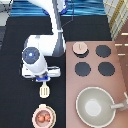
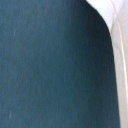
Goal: Take the lid off the pot, put the pot on the plate, and use the tool to push the pot to the front of the table.
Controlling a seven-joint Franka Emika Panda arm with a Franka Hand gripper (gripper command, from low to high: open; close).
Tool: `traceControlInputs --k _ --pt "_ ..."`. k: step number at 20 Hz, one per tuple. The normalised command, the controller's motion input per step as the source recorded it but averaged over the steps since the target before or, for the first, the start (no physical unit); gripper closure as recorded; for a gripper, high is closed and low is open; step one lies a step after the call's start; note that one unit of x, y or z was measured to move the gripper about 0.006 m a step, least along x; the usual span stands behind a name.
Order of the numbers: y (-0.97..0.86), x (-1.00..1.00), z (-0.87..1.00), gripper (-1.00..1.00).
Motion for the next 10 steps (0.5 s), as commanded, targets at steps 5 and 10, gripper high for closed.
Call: traceControlInputs --k 5,10 --pt "-0.01 -0.79 0.42 1.00" --pt "0.01 -0.88 0.09 1.00"
